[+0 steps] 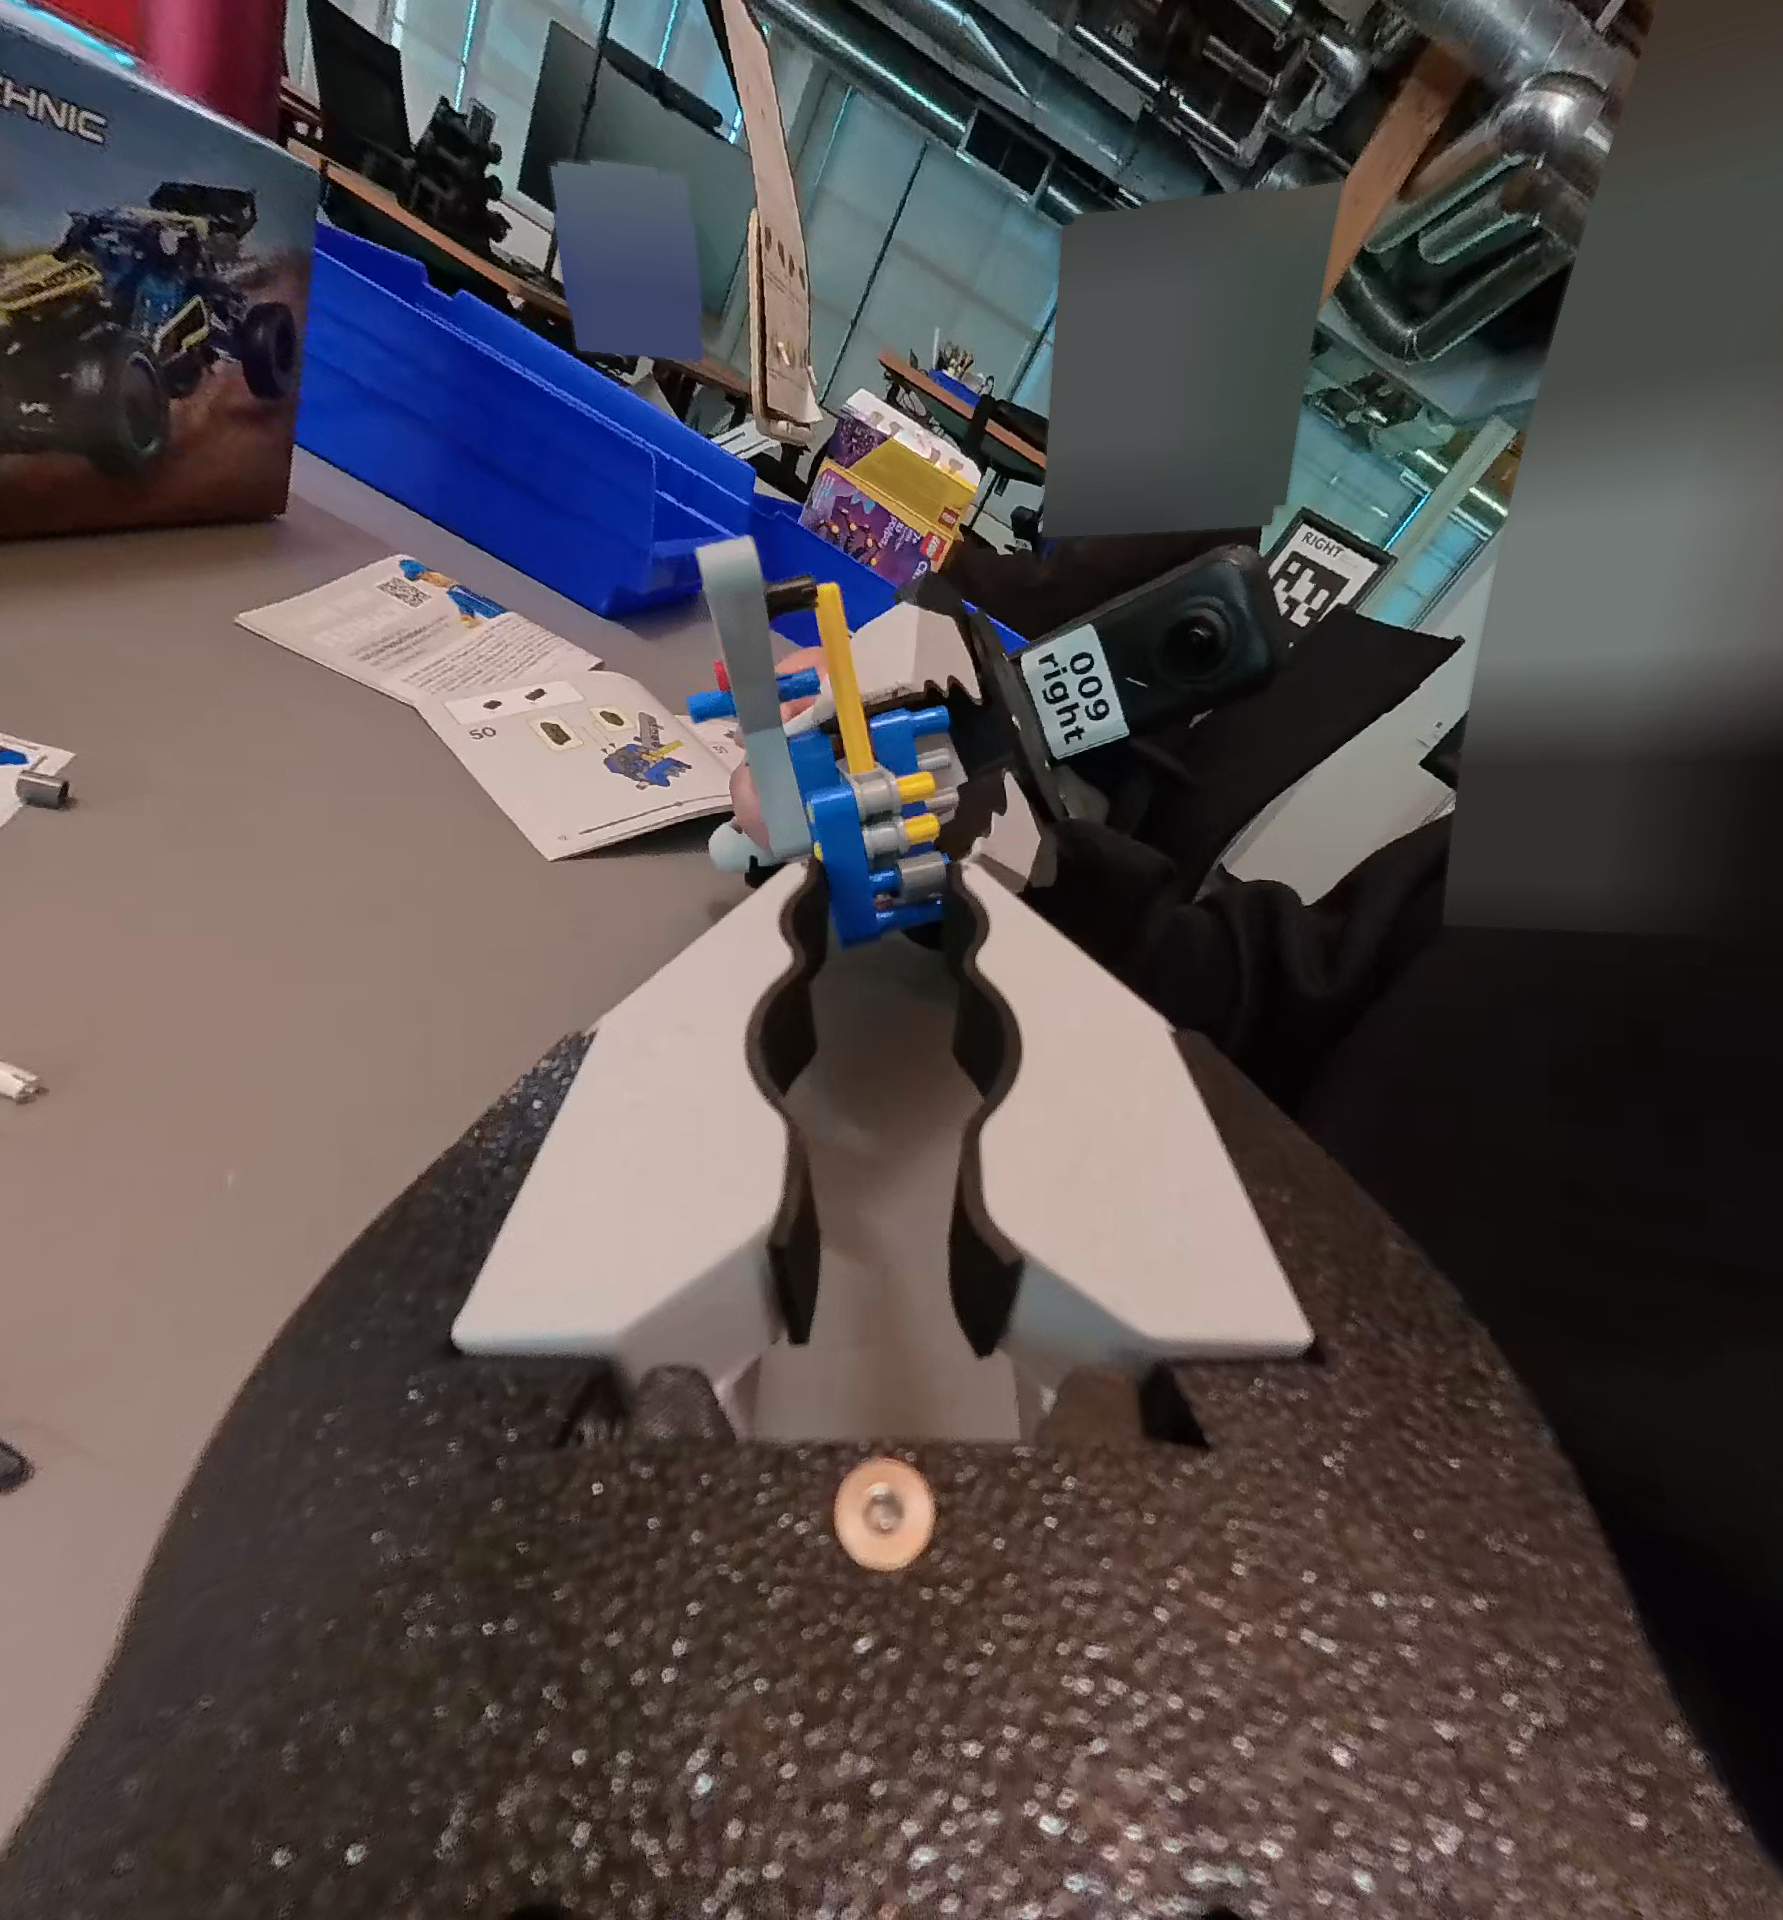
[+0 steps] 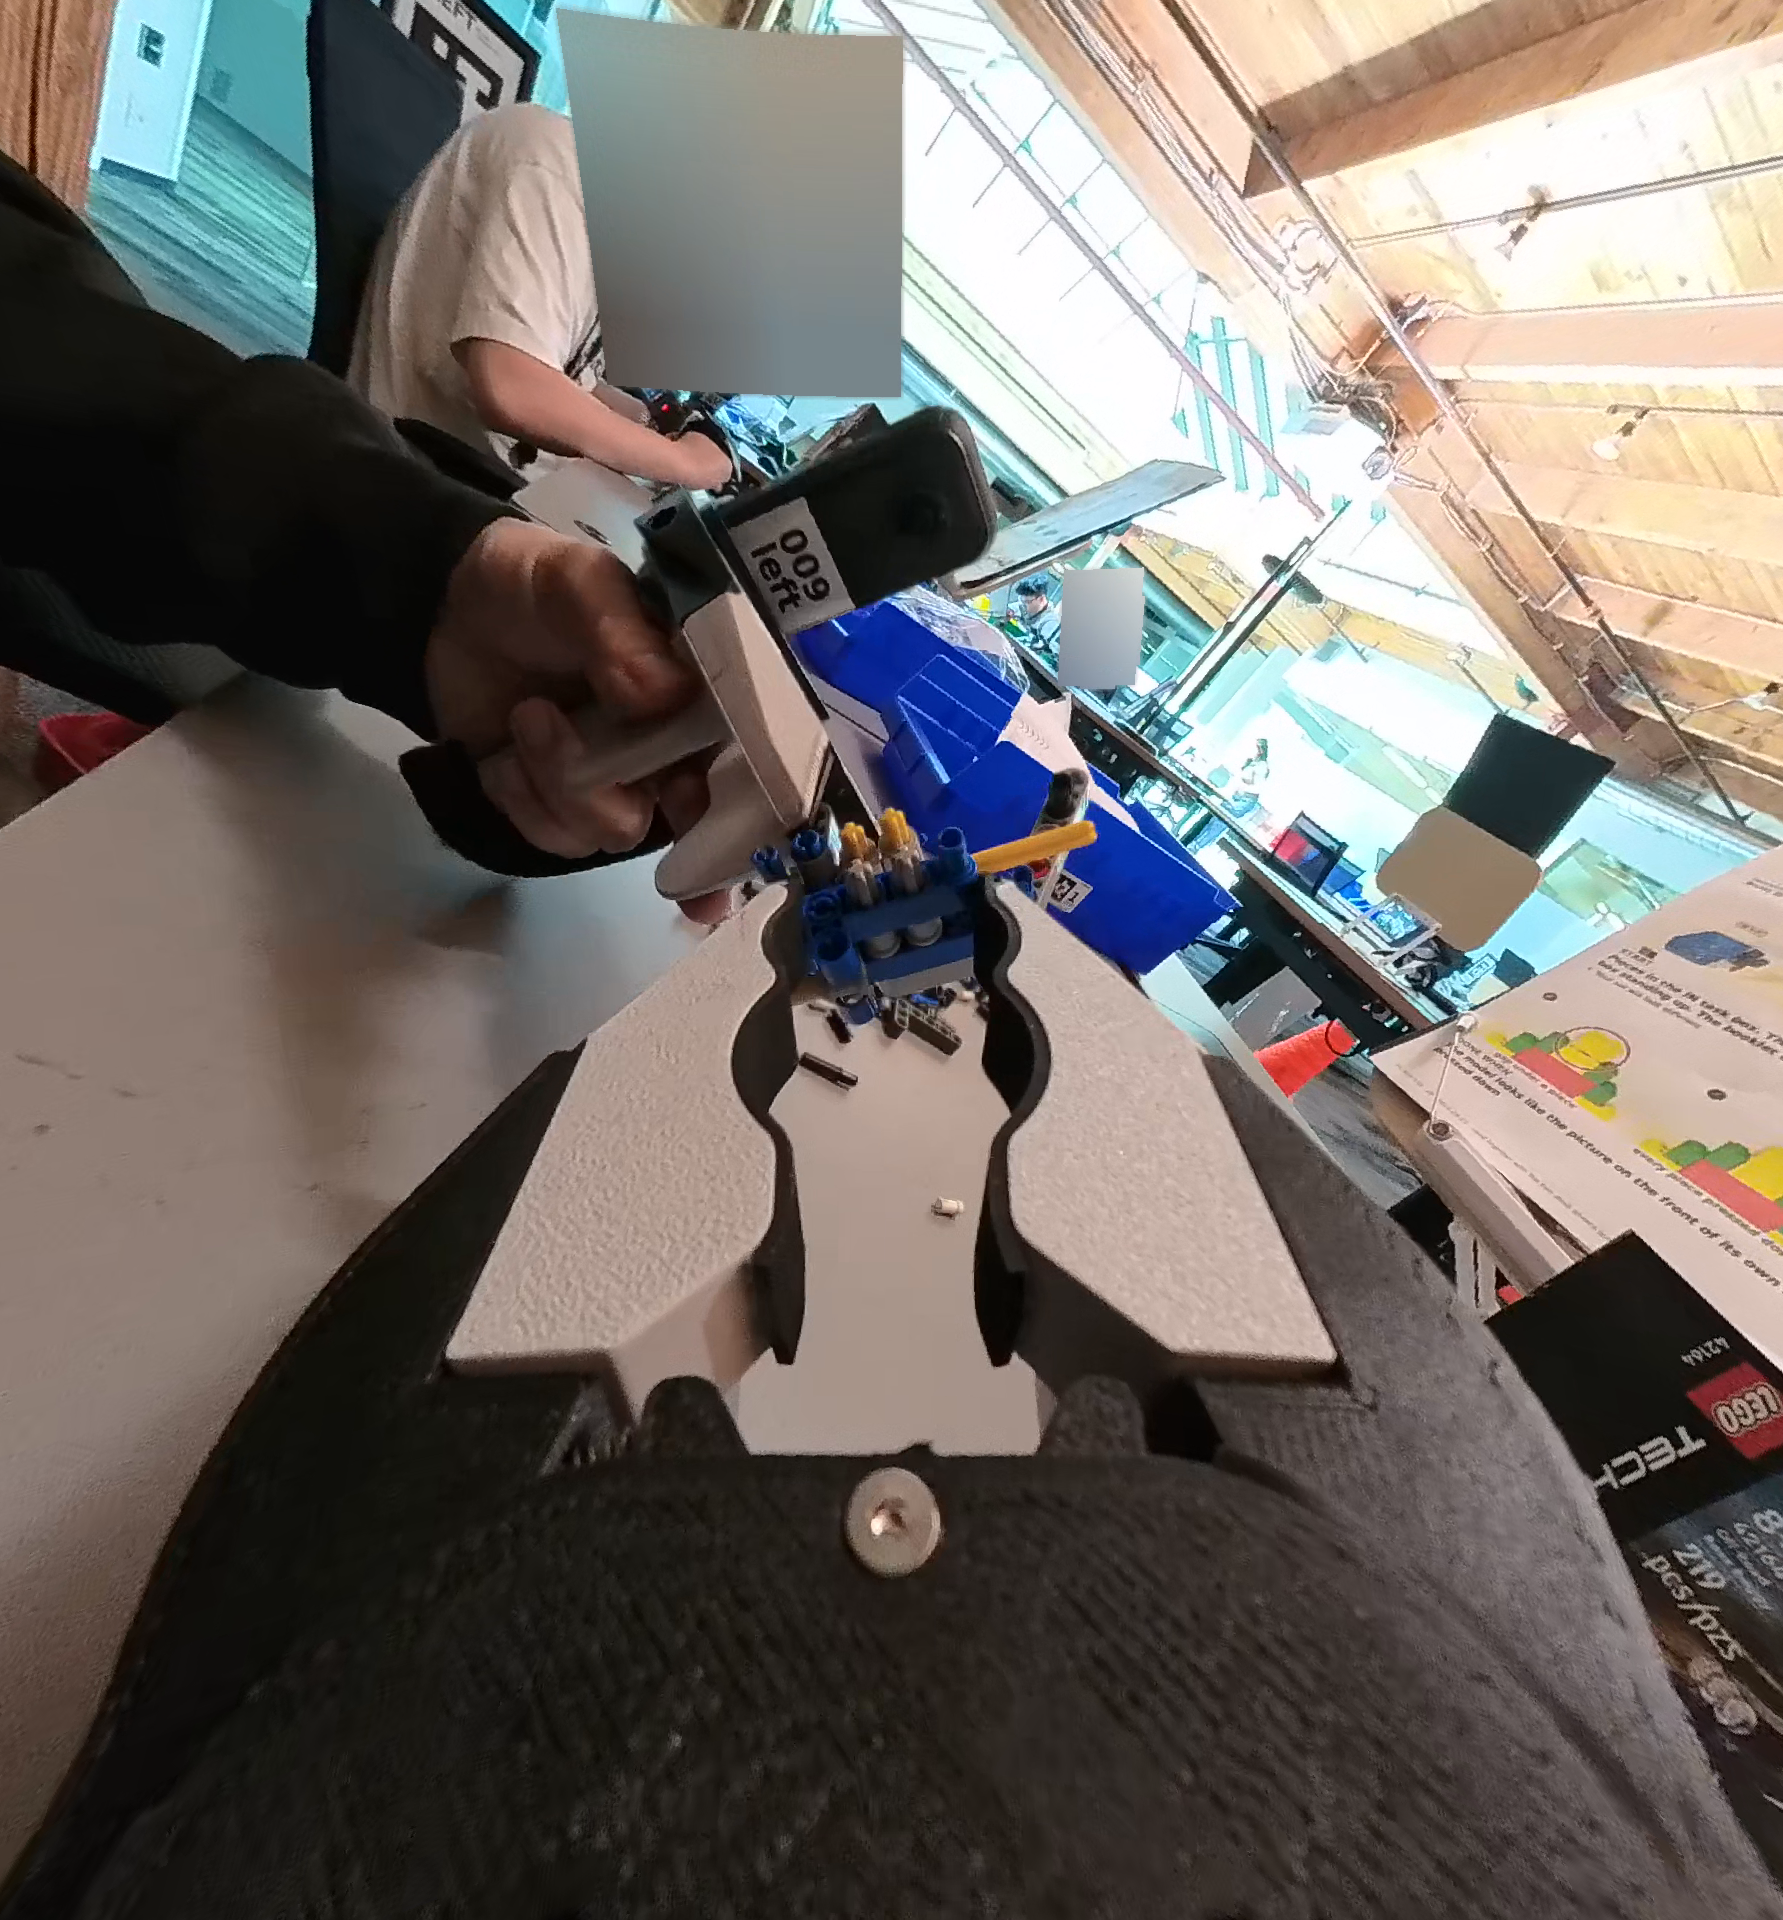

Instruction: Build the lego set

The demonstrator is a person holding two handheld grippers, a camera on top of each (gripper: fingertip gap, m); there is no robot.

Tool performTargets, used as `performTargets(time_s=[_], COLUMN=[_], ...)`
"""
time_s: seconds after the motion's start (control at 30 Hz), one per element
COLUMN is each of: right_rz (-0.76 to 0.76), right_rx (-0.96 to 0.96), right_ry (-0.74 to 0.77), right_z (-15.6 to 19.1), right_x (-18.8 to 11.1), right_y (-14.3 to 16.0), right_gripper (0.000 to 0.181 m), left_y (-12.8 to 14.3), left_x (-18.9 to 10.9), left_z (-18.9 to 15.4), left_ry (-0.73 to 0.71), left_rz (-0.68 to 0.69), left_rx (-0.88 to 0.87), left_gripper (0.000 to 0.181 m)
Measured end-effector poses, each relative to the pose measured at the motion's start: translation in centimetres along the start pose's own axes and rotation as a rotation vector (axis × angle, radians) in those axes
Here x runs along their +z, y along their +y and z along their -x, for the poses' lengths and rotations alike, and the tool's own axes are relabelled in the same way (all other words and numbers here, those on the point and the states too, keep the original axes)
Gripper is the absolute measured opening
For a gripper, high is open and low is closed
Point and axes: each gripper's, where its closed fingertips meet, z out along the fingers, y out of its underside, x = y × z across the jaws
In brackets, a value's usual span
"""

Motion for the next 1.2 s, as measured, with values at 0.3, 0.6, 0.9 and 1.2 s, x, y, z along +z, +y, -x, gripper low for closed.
performTargets(time_s=[0.3, 0.6, 0.9, 1.2], right_rz=[-0.019, 0.04, 0.026, 0.012], right_rx=[-0.071, -0.11, -0.082, 0.289], right_ry=[0.034, 0.05, 0.057, -0.03], right_z=[-0.2, -0.2, -0.4, -0.9], right_x=[-0.1, 0.2, 0.1, -0.2], right_y=[-0.7, 0.1, -0.1, 1.0], right_gripper=[0.031, 0.031, 0.031, 0.031], left_y=[-0.8, -0.5, -0.7, -1.3], left_x=[-0.1, -0.2, -0.2, -0.4], left_z=[-0.6, 0.2, 0.1, 0.7], left_ry=[0.045, -0.032, -0.016, -0.152], left_rz=[-0.035, -0.03, -0.063, -0.029], left_rx=[-0.06, -0.034, -0.006, 0.228], left_gripper=[0.023, 0.019, 0.017, 0.034])
